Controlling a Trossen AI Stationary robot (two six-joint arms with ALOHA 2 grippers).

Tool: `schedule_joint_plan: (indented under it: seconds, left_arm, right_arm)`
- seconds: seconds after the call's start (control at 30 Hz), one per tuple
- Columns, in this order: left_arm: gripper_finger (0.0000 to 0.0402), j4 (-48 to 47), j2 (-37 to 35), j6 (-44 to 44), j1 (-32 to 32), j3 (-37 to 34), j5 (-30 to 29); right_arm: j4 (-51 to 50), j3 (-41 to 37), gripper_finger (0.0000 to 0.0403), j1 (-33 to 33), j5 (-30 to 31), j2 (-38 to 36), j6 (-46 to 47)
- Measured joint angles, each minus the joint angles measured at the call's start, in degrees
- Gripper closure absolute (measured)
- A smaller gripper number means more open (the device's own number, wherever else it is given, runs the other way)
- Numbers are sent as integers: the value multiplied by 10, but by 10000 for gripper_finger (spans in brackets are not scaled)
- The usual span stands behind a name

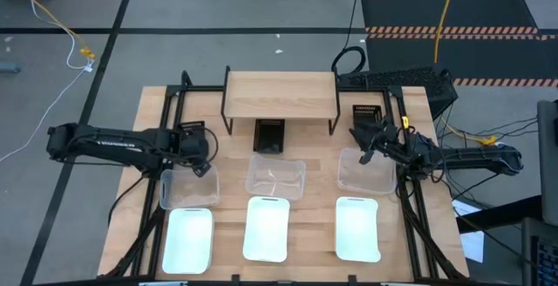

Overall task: Stack baskets on shelf by color
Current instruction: Put the left black bin on the shelf

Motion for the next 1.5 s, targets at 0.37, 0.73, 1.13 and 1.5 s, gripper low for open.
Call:
schedule_joint_plan:
  seconds: [0.37, 0.73, 1.13, 1.5]
  left_arm:
    - [321, 26, 61, 2, 30, 0, 29]
    - [393, -121, 56, 89, 59, 194, 8]
    - [392, -194, 169, 388, 115, 566, -114]
    - [391, -113, 389, 608, 141, 676, -9]
  right_arm:
    - [26, 0, 245, -13, 0, 1, 5]
    - [70, 0, 245, -13, -17, 2, 18]
    - [98, 0, 245, -13, -17, 2, -14]
    - [111, 0, 245, -13, -18, 2, 3]
